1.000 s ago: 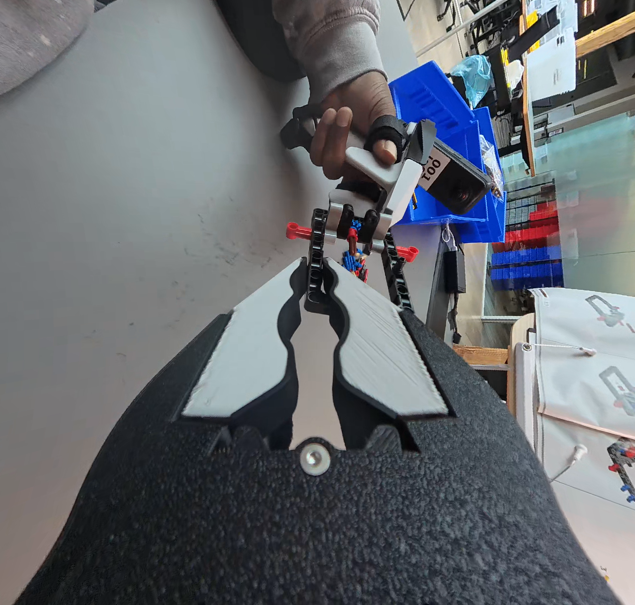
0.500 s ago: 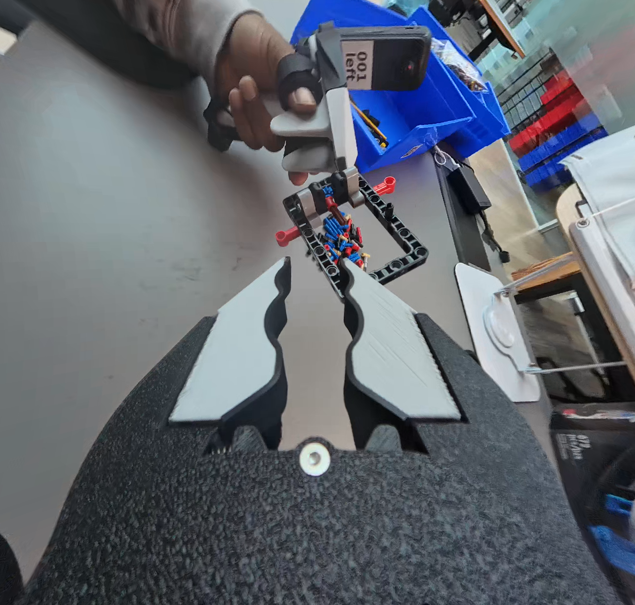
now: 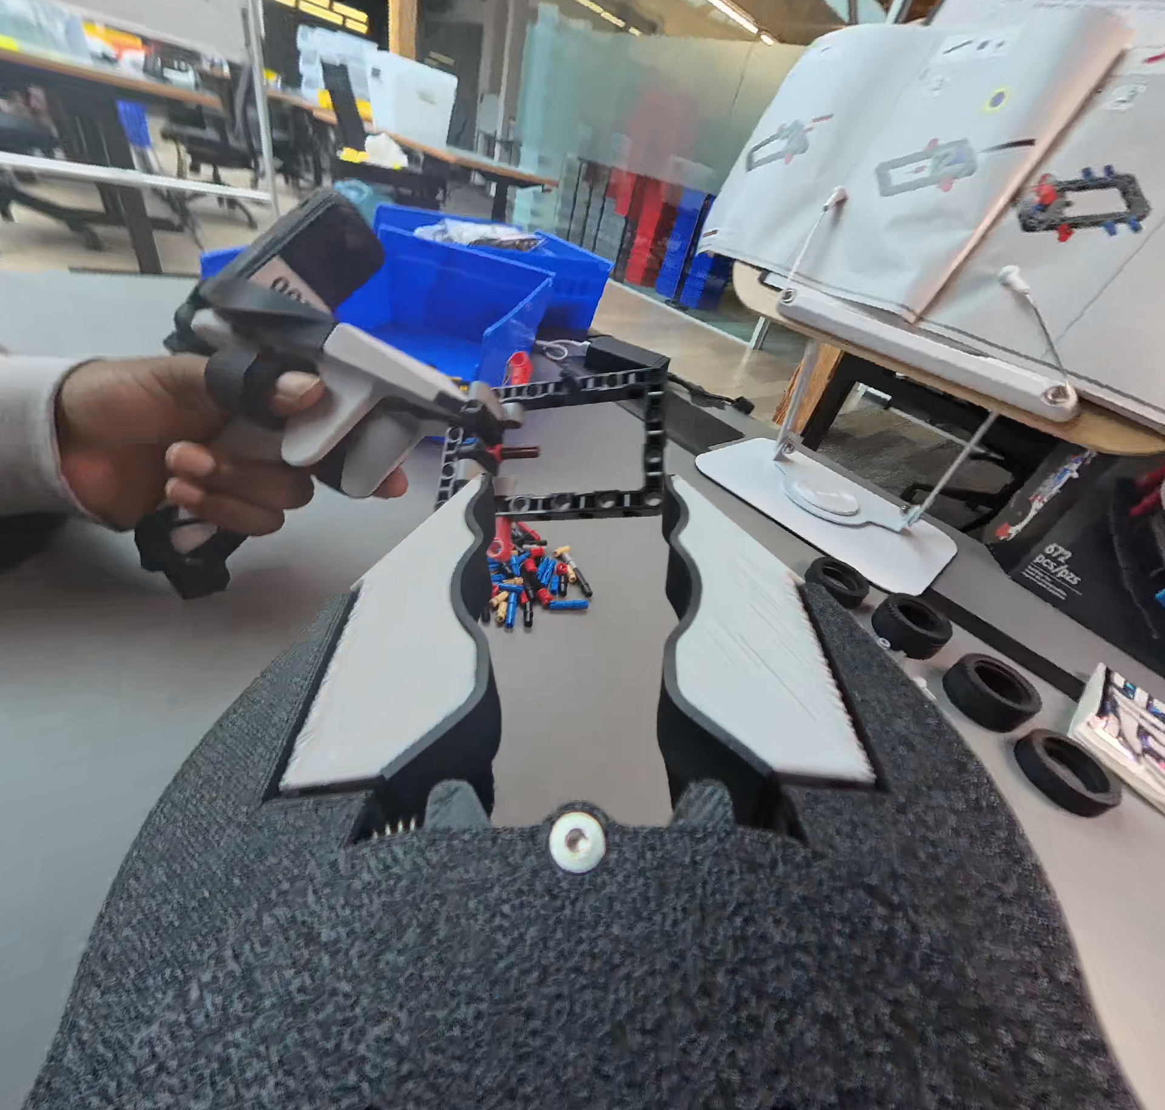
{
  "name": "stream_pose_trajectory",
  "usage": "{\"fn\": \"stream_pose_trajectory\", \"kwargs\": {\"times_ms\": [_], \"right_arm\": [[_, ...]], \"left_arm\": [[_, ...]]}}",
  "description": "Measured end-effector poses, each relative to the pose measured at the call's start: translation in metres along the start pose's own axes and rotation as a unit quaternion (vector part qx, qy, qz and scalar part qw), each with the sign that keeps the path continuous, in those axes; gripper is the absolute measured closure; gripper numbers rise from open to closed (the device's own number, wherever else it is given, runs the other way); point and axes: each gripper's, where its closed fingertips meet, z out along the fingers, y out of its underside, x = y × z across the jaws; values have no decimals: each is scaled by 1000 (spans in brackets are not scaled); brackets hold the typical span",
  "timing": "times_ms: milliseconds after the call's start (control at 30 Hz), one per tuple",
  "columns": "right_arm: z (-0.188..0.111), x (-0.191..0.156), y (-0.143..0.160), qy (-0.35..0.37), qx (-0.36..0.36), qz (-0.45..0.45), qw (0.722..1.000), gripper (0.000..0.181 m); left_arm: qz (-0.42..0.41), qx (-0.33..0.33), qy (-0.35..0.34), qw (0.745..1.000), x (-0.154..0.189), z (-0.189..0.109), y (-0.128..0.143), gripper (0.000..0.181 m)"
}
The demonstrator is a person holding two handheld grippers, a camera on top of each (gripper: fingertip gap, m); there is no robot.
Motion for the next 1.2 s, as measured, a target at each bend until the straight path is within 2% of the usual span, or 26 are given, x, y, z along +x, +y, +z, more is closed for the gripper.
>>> {"fn": "stream_pose_trajectory", "kwargs": {"times_ms": [67, 133, 200, 233, 267, 300, 500, 567, 667, 800, 900, 1133, 1200], "right_arm": [[-5, 23, 1, 6, 13, 84, 996, 129], [-4, 26, 12, -34, 2, 193, 981, 126], [-5, 12, 12, -110, 17, 285, 952, 138], [-7, 9, 9, -131, 29, 314, 940, 150], [-10, 7, 4, -153, 46, 328, 931, 167], [-14, 6, -2, -174, 60, 338, 923, 169], [-25, 4, -18, -257, 74, 383, 884, 174], [-30, 2, -21, -284, 75, 405, 866, 175], [-37, -4, -25, -316, 82, 404, 854, 174], [-38, -16, -24, -338, 73, 393, 852, 174], [-38, -15, -24, -337, 80, 394, 851, 174], [-34, -11, -20, -311, 84, 386, 865, 174], [-31, -9, -16, -294, 79, 373, 876, 174]], "left_arm": [[5, 1, 16, 1000, 5, 1, -1, 175], [8, -5, 37, 999, 11, 4, 3, 175], [14, -15, 57, 998, 19, 9, 8, 175], [21, -21, 62, 998, 22, 12, 12, 175], [28, -30, 60, 997, 23, 15, 15, 175], [34, -37, 63, 997, 25, 16, 17, 176], [59, -84, 90, 991, 38, 19, 32, 174], [75, -109, 97, 986, 42, 20, 39, 171], [107, -156, 108, 976, 49, 20, 53, 167], [158, -201, 108, 961, 53, 18, 70, 167], [173, -207, 92, 958, 50, 21, 73, 171], [145, -192, 74, 968, 42, 20, 64, 174], [130, -187, 67, 971, 38, 20, 61, 174]]}}
